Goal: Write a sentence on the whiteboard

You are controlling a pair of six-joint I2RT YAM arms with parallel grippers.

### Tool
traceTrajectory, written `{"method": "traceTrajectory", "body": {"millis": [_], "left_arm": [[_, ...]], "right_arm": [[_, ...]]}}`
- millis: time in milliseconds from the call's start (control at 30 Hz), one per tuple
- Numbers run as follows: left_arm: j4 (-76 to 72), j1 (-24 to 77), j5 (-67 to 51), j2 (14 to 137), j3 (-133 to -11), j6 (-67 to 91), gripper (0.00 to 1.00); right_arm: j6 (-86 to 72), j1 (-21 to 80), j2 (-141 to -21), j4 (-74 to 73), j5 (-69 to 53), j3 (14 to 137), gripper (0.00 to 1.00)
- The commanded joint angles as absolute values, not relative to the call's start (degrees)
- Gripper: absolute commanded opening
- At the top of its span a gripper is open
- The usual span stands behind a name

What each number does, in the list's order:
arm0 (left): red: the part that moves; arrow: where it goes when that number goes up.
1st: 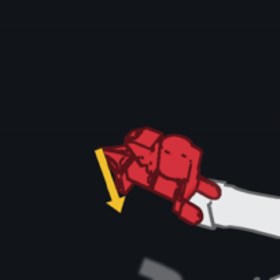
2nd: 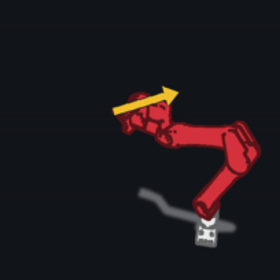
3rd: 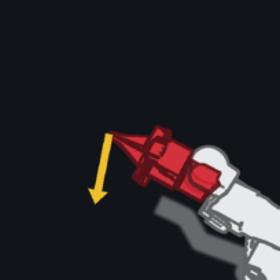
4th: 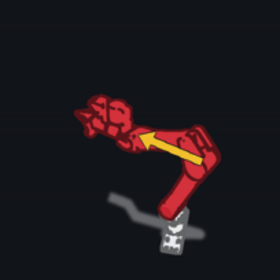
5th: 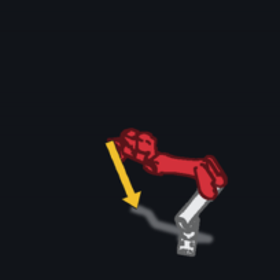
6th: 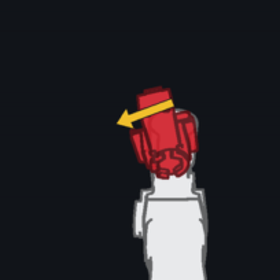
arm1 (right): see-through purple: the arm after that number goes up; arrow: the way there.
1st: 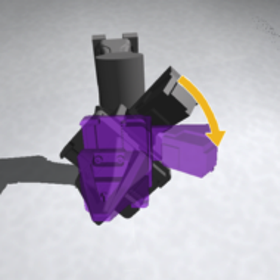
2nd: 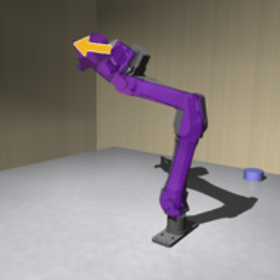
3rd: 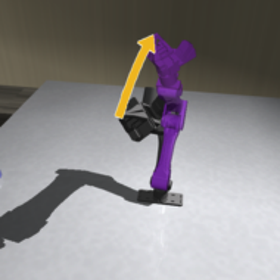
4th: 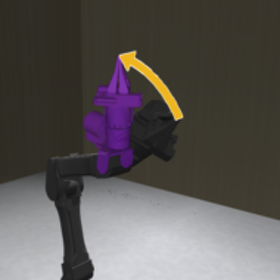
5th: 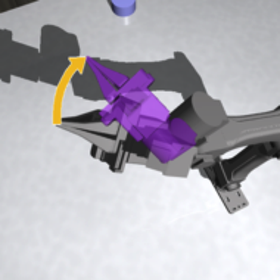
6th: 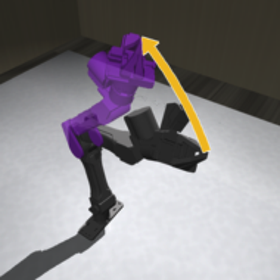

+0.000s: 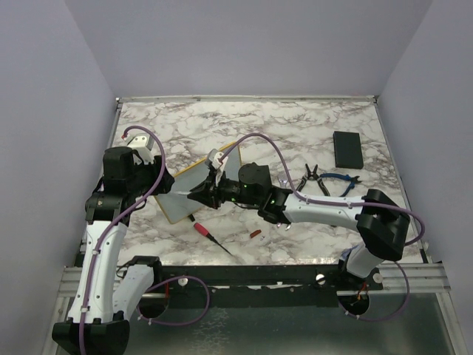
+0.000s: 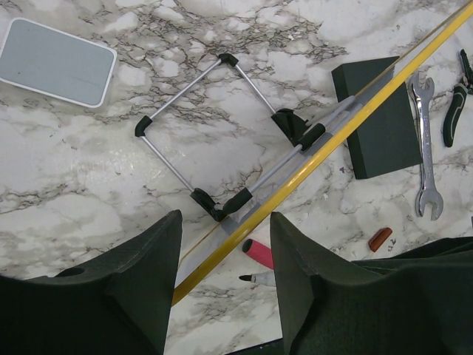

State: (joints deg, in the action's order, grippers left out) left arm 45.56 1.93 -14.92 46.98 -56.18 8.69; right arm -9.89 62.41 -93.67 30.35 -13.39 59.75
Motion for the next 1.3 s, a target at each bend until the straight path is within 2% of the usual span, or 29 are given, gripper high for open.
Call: {"method": "traceTrajectory", "body": {"millis": [0, 767, 1267], "left_arm": [[46.55, 1.85, -13.95, 46.58, -56.87, 8.00, 0.52], [46.68, 2.53, -13.89, 46.26, -56.95, 7.58, 0.51], [46.75, 2.79, -13.98, 45.97, -57.04, 7.40, 0.51]], "right_arm": [[-8.18, 63.18, -95.84, 30.62, -14.69, 61.89, 0.01], [-7.64, 63.57, -99.91, 33.70, -10.33, 64.16, 0.01], [-8.44, 63.63, -101.15, 32.00, -9.23, 60.78, 0.01]]}}
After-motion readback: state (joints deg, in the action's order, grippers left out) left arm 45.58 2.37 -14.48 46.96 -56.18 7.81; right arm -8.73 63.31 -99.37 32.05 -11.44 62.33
